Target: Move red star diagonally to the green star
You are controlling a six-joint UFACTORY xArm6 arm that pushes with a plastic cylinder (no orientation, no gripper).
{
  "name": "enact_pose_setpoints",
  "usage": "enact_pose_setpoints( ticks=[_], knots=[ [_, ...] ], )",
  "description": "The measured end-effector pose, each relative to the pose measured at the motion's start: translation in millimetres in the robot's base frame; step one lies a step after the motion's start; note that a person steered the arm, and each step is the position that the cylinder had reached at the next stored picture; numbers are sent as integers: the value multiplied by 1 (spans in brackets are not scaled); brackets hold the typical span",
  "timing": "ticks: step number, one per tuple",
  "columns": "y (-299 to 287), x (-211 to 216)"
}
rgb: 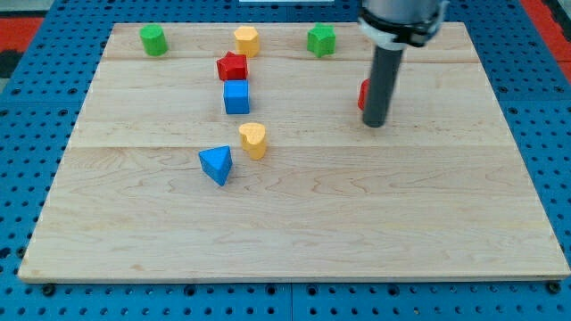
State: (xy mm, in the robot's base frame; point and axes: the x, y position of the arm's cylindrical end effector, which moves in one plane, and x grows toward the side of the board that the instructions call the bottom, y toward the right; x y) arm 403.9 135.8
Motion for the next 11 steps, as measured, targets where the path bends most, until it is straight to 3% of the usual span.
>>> enact_pose_setpoints(
  ticks=[2,3,4,6,7,8,9,10,11],
  knots=[
    [-37,-95],
    [-28,-105],
    [-52,-56],
    [-221,-61],
    [-272,-74],
    [-240,-122],
    [-171,-134],
    [-162,-134],
    [-201,-132]
  ],
)
